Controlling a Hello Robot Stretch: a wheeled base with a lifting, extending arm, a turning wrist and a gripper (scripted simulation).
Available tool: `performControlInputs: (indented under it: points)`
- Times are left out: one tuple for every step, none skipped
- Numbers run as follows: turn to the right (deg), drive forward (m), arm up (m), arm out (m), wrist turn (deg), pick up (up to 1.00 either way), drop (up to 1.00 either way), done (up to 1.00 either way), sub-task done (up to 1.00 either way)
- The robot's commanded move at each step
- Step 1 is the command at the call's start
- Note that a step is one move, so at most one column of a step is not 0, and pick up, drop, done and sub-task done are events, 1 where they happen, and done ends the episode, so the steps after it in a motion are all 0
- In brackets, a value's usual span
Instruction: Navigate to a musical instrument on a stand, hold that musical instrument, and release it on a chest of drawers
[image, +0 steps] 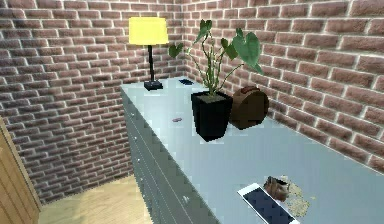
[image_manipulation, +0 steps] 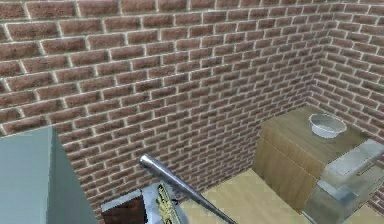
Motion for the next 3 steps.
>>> performControlInputs:
  points:
    - [-9.0, 0.0, 0.0, 0.0, 0.0, 0.0, 0.0, 0.0, 0.0]
    - [0.0, 0.0, 0.5, 0.0, 0.0, 0.0, 0.0, 0.0, 0.0]
    - [0.0, 0.0, 0.06, 0.0, 0.0, 0.0, 0.0, 0.0, 0.0]
